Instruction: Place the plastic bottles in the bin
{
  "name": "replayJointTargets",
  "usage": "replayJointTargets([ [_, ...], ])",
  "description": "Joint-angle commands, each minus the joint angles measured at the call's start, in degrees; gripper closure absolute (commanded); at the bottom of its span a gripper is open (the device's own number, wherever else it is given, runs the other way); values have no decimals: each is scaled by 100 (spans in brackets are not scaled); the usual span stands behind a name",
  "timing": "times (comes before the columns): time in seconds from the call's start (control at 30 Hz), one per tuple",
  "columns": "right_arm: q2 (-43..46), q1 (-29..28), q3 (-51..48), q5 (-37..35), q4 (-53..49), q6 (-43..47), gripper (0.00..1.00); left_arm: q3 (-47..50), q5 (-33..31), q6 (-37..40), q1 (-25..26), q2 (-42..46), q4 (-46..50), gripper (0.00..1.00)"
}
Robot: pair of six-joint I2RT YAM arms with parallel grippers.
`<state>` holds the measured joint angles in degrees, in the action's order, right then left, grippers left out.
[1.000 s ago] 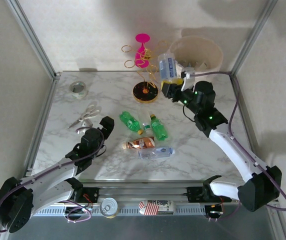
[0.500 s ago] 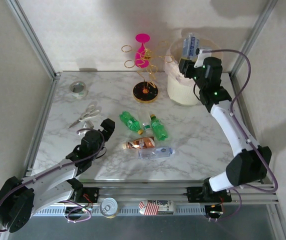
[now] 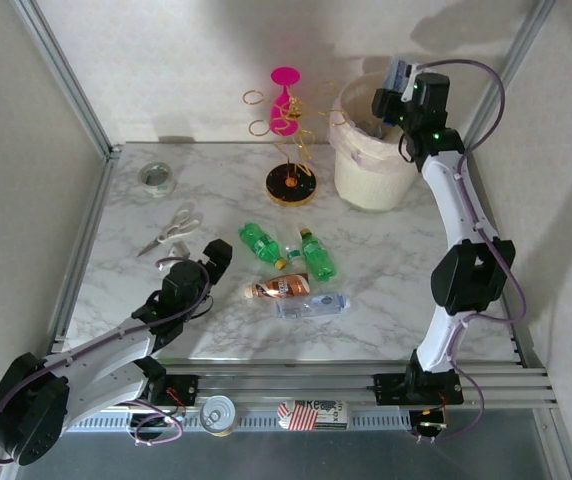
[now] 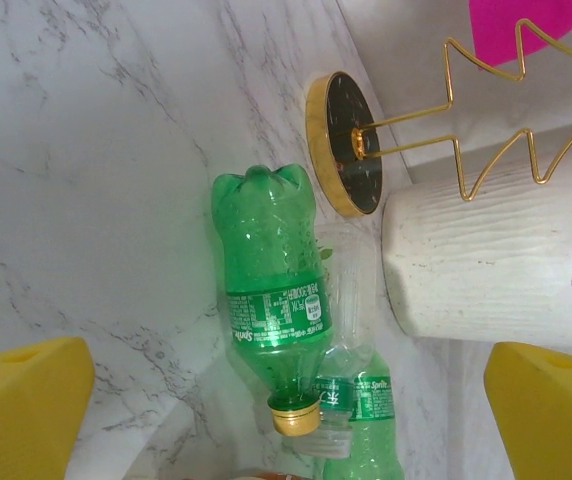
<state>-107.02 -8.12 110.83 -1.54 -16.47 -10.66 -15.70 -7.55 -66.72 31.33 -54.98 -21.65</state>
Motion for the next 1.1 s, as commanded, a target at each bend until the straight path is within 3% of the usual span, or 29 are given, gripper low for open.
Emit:
replayJointTargets([
  [0.0,-110,-6,431,-22,-316,-19,23,-42,122,184,-48,-22,-26,0],
  [0.1,-20,-5,515,-33,-281,-68,2,-75,113,218,-48,-32,20,1],
  [0.3,638,-23,131,88,-82,-58,1,-239,139,285,-48,-249,-23,0],
  [0.5,1931,-204,-1514,423,823,-255,1,-516,395,317,-23,-756,-229,0],
  [0.8,3354,-1000,-3985,1208,1982,-786,1,-1076,465,413,213,-1473,-188,0],
  [1.07,4123,-1842,-5687,1286,2560,-1183,1,-2073,412,499,250,-2543,631,0],
])
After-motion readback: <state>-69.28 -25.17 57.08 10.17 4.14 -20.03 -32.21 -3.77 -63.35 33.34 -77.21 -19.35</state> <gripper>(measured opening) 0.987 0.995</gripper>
